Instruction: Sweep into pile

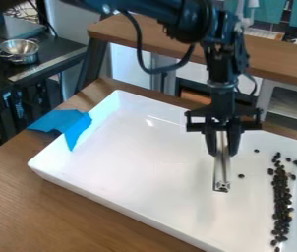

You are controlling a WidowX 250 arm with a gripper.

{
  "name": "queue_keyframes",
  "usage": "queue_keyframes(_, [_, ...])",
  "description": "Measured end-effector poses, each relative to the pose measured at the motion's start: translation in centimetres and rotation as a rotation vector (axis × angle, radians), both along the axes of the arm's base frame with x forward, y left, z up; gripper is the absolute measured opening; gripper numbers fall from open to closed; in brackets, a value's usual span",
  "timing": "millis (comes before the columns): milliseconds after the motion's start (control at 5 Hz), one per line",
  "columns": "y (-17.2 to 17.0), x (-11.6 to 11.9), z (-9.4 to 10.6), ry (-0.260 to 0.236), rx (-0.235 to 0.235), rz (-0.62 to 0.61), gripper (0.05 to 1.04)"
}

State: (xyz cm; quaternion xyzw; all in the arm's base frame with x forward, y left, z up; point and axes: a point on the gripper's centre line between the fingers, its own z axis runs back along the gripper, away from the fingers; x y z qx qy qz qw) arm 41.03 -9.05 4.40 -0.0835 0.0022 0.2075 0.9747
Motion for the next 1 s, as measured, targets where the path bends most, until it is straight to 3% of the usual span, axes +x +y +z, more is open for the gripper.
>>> queue_keyframes(400, [-0.2, 1.9, -3.3, 0.046, 0.061, 0.032, 0.327])
queue_keyframes(1000, [-6.0, 4.0, -3.3, 0.056, 0.046, 0.034, 0.327])
